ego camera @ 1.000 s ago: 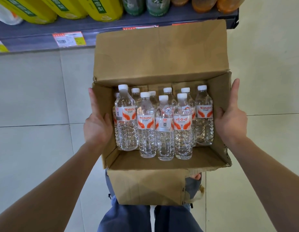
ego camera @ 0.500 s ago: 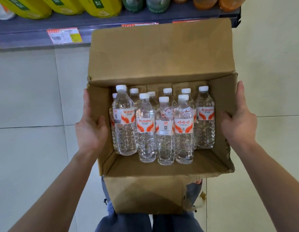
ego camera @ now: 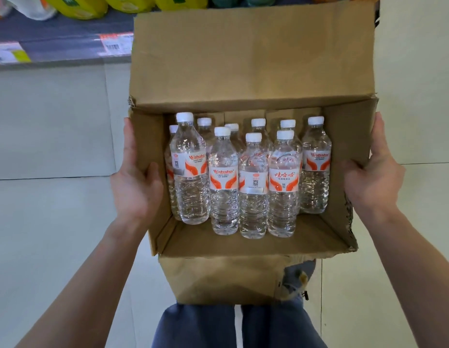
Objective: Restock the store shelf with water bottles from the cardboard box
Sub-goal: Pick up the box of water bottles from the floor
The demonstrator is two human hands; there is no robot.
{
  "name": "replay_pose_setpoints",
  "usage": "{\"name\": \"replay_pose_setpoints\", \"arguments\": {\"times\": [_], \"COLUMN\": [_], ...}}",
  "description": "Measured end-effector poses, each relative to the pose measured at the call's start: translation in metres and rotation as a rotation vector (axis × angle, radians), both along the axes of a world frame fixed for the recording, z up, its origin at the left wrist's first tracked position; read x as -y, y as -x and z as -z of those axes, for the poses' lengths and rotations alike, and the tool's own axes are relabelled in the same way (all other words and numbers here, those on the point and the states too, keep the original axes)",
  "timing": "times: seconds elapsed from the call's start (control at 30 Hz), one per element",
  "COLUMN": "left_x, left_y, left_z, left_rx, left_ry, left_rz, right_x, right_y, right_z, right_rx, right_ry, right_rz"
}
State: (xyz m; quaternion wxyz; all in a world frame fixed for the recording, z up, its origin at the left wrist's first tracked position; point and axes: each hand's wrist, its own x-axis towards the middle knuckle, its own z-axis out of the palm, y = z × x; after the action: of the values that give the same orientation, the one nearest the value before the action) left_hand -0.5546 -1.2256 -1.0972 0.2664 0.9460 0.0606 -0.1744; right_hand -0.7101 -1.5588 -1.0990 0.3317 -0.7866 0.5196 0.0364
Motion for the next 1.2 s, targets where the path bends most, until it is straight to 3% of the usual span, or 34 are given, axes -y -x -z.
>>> {"name": "replay_pose_setpoints", "arguments": {"times": [0.2,0.6,0.97,1.2], "left_x": [-0.038,-0.167,-0.360,-0.514], "left_y": [-0.012,-0.057,-0.063,-0.091], "left_z": [-0.046,-0.201,-0.327,-0.359], "left_rx": [0.035,0.096,0.278,0.276], "left_ry": [0.035,0.057,0.052,0.060], "left_rz": [0.011,0.055,0.001,-0.065], "right_x": [-0.035,-0.169,-0.351,-0.503], "right_y": [-0.009,-0.049,-0.082,-0.130], "right_z": [-0.049,-0.206,-0.340,-0.387], "right_rx": [0.012,0.088,0.189,0.186], "right_ry": [0.016,0.041,0.126,0.109], "right_rz": [0.004,0.000,-0.102,-0.197]}}
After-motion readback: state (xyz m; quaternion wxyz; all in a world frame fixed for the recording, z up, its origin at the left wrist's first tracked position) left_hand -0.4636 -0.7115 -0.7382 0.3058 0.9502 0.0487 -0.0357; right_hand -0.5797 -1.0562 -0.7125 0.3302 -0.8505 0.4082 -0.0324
